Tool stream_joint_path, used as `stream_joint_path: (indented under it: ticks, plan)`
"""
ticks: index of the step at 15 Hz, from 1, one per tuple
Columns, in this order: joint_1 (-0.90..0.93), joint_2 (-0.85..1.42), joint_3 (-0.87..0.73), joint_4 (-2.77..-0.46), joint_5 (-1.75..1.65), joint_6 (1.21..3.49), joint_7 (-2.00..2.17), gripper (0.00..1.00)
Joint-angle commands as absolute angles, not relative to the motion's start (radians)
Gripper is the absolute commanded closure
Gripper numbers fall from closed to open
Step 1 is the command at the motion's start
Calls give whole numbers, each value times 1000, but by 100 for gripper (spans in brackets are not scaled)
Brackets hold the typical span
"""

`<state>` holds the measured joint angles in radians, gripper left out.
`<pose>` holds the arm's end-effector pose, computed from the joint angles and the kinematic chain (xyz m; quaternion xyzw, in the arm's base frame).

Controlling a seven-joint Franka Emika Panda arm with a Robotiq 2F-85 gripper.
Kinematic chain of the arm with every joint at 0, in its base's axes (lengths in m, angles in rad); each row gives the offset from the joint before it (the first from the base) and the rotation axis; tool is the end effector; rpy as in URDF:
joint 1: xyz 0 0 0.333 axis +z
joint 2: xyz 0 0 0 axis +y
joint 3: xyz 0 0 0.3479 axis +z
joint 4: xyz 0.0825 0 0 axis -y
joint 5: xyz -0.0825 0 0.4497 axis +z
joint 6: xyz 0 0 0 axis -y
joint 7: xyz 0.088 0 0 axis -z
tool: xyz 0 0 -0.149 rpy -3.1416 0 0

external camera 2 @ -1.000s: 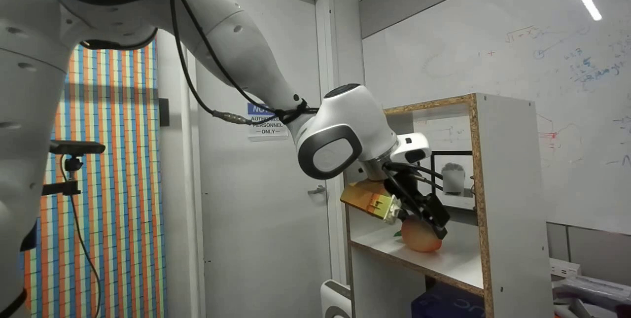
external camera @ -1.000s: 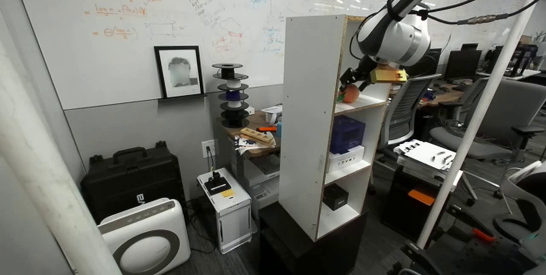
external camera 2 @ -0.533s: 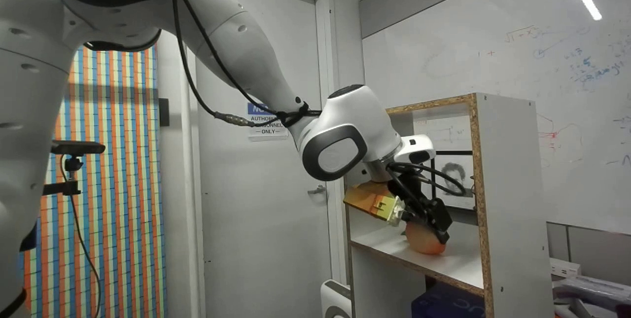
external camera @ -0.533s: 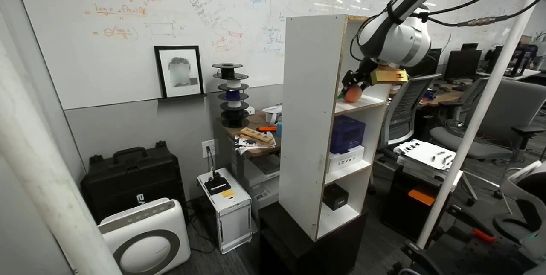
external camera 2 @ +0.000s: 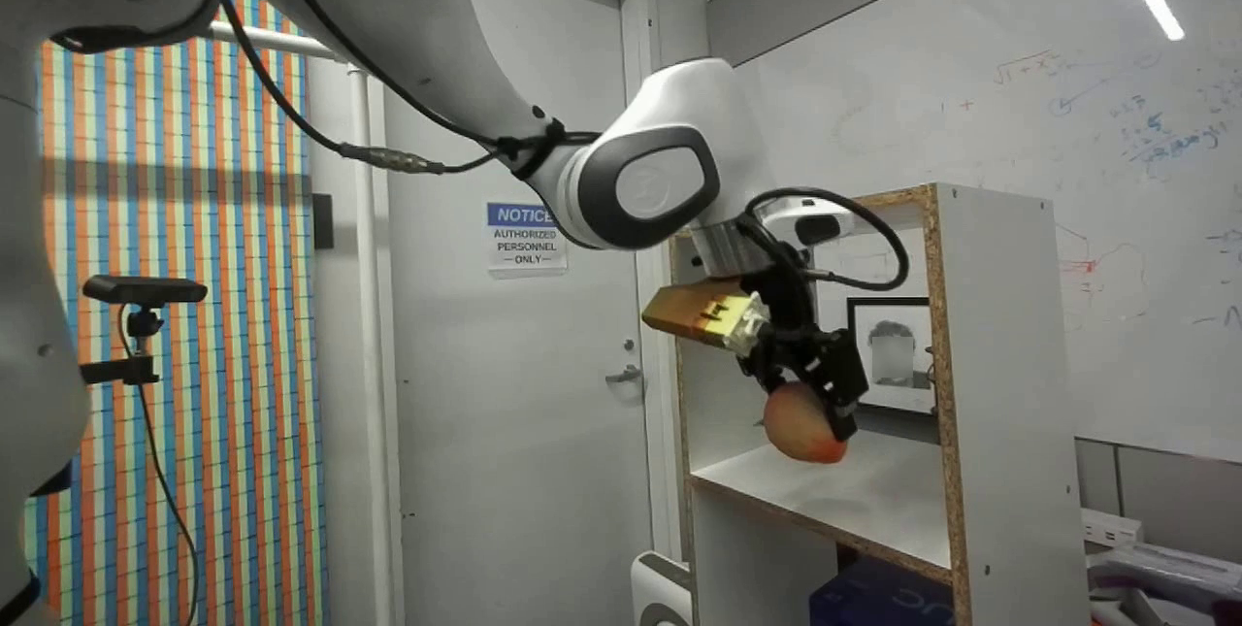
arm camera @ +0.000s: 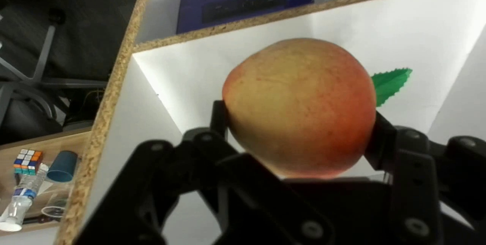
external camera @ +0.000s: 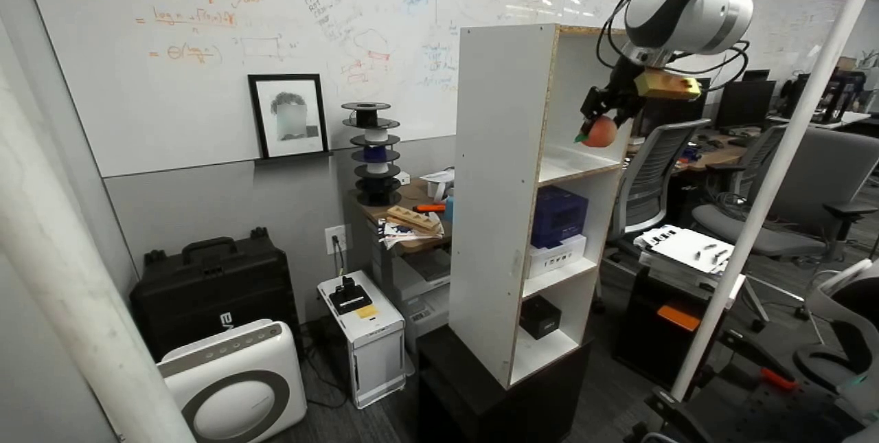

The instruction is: Put the peach plushie on the top of the shelf

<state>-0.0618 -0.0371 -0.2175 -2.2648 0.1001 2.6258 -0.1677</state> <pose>0.5910 -0.1700 0.3706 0.9753 -0.0931 0.2001 0.0079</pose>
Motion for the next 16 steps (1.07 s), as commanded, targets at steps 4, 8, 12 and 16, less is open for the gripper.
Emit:
stream_joint_path:
  ticks: [4,8,12,16]
  plan:
    - [-67,-323,-157,-2262,41,2064,-179,47]
    - [-65,-385,-116,-2126,59,1998,-105,47]
    - [-80,-323,-86,-1951,36,2073,12,47]
    - [-94,-167,-84,-1767,37,2157,169,47]
